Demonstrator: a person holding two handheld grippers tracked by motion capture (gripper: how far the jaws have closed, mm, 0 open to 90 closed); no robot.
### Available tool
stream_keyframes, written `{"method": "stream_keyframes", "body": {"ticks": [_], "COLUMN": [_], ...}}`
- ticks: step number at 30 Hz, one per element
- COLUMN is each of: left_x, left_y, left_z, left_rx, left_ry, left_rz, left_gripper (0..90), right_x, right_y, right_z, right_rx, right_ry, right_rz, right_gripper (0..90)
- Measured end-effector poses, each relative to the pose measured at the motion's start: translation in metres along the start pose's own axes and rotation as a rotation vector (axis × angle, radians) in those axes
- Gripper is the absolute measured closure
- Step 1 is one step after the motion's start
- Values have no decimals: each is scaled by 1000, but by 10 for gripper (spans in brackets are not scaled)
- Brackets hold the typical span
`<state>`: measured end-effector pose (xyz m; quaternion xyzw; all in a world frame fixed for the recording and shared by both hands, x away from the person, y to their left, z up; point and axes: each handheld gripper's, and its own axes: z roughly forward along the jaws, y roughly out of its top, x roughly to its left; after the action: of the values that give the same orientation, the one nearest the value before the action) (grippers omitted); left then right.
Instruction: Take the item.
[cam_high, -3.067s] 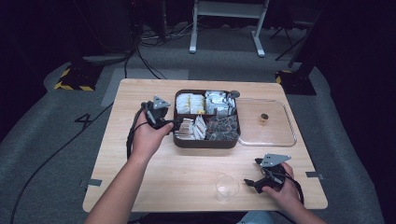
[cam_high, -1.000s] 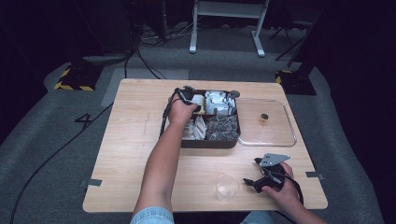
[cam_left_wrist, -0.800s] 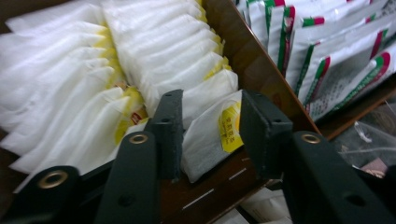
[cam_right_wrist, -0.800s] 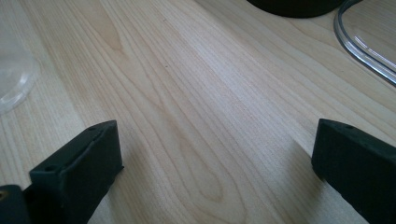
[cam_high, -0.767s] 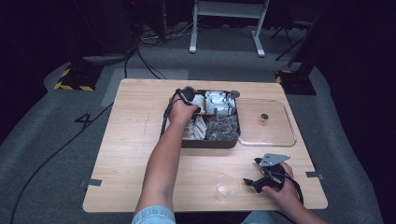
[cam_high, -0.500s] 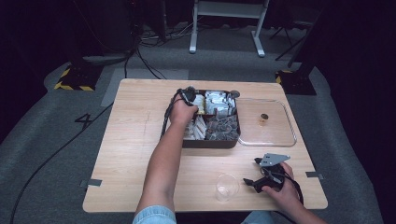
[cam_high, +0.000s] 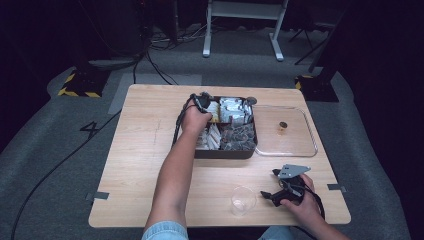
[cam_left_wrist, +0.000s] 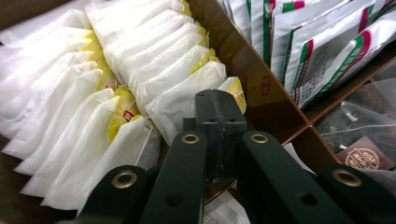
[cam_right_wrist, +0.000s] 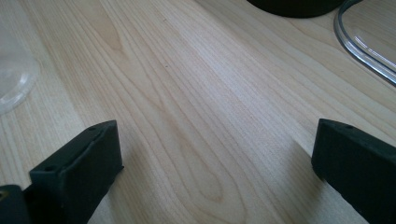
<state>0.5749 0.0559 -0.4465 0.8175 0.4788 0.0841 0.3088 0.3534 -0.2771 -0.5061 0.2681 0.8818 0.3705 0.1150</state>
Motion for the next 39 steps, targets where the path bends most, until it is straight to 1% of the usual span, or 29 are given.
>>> {"method": "stream_keyframes", "body": {"ticks": [3,4,6,7,8,10,14,16,20,22,23,25,27,28,30,33,36,37,39], "left_x": [-1,-2,-3,-4,-4,-5,-8,-10,-16,-19,-20,-22,-24,-25,-28,-36,-47,-50,-59], "left_y": [2,3,5,6,7,9,13,14,15,14,14,11,9,7,5,0,-8,-10,-18], "left_z": [-8,-10,-16,-20,-24,-32,-50,-60,-80,-90,-96,-105,-115,-119,-129,-143,-155,-158,-165], "left_rx": [-21,-33,-46,-52,-57,-79,-115,-124,-168,-187,-189,-194,-202,-208,-216,-234,-257,-258,-259], "left_ry": [-1,2,1,0,-2,0,-15,-17,-53,-61,-64,-68,-80,-85,-102,-131,-158,-166,-183], "left_rz": [5,0,9,7,13,18,36,73,106,124,142,160,186,191,215,235,254,259,285], "left_gripper": [900,900,900,900,900,900,900,900,900,900,900,900,900,900,900,900,900,900,900], "right_x": [0,0,0,0,0,0,0,0,0,0,0,0,0,0,0,0,1,1,1], "right_y": [0,0,0,0,0,0,0,0,0,0,0,0,0,0,0,0,0,0,0], "right_z": [0,0,0,0,0,0,0,0,0,0,0,0,0,0,0,0,0,0,0], "right_rx": [1,0,0,0,0,0,0,0,0,0,0,-1,0,0,0,-1,0,0,0], "right_ry": [0,0,0,0,0,0,0,0,1,2,2,2,0,-1,-2,-2,-3,-8,-11], "right_rz": [-2,0,0,0,0,0,0,1,1,2,2,1,2,2,3,2,4,3,3], "right_gripper": [17,17,17,17,17,17,17,17,17,17,17,17,17,18,17,17,18,21,22]}}
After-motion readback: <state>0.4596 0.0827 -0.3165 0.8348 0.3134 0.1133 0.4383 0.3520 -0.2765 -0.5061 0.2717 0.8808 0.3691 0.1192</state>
